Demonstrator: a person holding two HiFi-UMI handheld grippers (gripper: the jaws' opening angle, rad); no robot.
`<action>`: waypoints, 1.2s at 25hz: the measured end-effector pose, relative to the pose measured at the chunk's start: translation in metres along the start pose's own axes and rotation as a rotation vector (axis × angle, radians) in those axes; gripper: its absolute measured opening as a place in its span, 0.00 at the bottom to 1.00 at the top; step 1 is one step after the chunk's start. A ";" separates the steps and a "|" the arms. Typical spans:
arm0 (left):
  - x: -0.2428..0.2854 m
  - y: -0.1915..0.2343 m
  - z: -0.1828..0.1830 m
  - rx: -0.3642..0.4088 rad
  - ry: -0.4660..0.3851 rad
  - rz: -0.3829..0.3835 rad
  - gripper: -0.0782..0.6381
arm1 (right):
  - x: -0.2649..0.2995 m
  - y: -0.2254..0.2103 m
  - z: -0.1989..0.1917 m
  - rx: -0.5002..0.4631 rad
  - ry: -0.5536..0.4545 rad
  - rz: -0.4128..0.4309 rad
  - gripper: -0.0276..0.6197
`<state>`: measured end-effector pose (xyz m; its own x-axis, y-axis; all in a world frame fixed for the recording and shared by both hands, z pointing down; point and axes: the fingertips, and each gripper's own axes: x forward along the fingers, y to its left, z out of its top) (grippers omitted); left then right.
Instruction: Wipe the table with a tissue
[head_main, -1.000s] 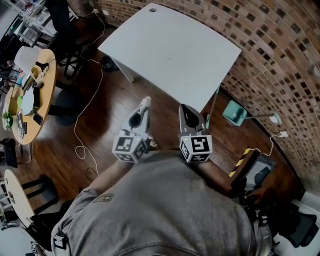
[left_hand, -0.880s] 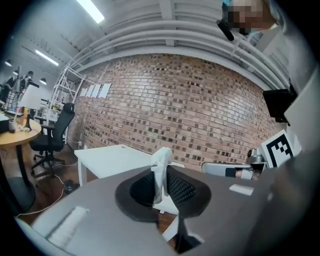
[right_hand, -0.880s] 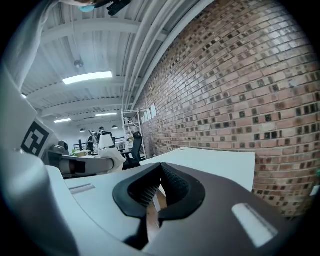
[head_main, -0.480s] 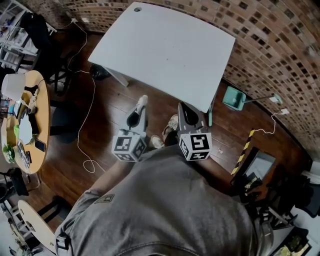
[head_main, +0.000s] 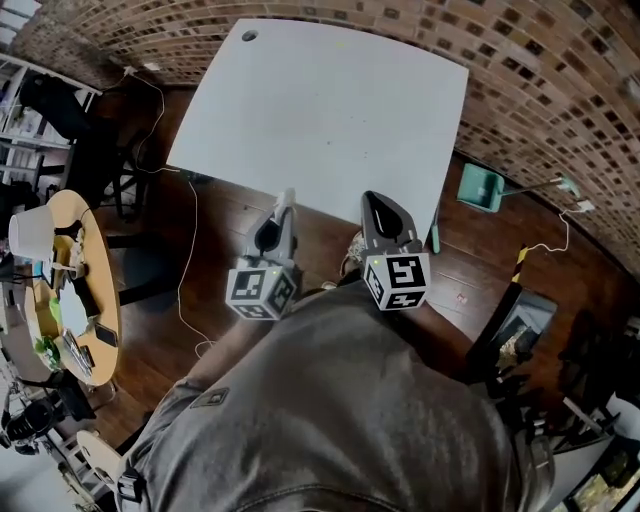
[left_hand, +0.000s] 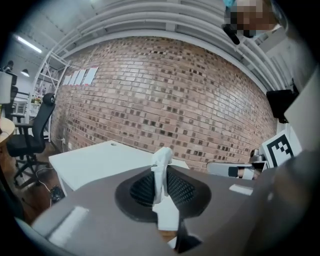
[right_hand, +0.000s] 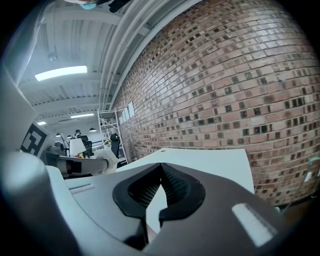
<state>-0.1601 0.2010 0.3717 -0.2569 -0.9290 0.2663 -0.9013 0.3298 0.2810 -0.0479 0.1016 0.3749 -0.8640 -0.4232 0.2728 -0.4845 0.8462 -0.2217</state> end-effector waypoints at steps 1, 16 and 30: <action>0.012 0.001 0.003 0.004 0.003 -0.003 0.16 | 0.008 -0.007 0.003 0.009 -0.003 -0.003 0.06; 0.107 0.021 0.039 0.033 0.058 0.021 0.16 | 0.055 -0.067 0.025 0.103 -0.035 -0.068 0.06; 0.179 0.064 0.042 0.037 0.137 -0.069 0.16 | 0.086 -0.095 0.018 0.126 0.023 -0.263 0.06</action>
<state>-0.2784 0.0484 0.3983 -0.1459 -0.9169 0.3714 -0.9282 0.2568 0.2693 -0.0784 -0.0212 0.4023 -0.7040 -0.6138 0.3574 -0.7058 0.6610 -0.2550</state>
